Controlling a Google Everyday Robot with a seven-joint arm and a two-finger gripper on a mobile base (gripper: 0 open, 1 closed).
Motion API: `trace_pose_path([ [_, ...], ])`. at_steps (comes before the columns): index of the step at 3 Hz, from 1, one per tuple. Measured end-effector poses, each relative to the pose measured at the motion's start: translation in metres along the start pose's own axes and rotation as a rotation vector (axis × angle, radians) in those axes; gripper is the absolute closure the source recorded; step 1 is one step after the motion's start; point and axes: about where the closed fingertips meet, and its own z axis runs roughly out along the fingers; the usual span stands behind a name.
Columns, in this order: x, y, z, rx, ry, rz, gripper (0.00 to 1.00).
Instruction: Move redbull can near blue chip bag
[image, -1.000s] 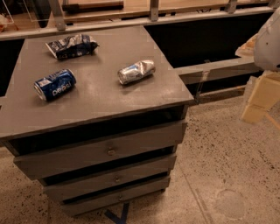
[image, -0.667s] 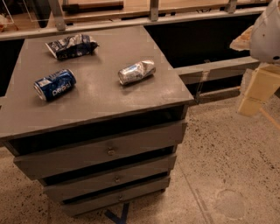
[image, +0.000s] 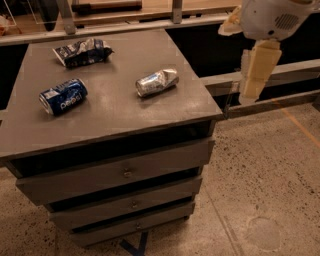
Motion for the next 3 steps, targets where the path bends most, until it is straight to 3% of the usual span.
trace_pose_path([
  [2, -0.019, -0.078, 0.053, -0.049, -0.021, -0.133, 0.00],
  [3, -0.032, -0.101, 0.083, -0.074, -0.012, -0.195, 0.00],
])
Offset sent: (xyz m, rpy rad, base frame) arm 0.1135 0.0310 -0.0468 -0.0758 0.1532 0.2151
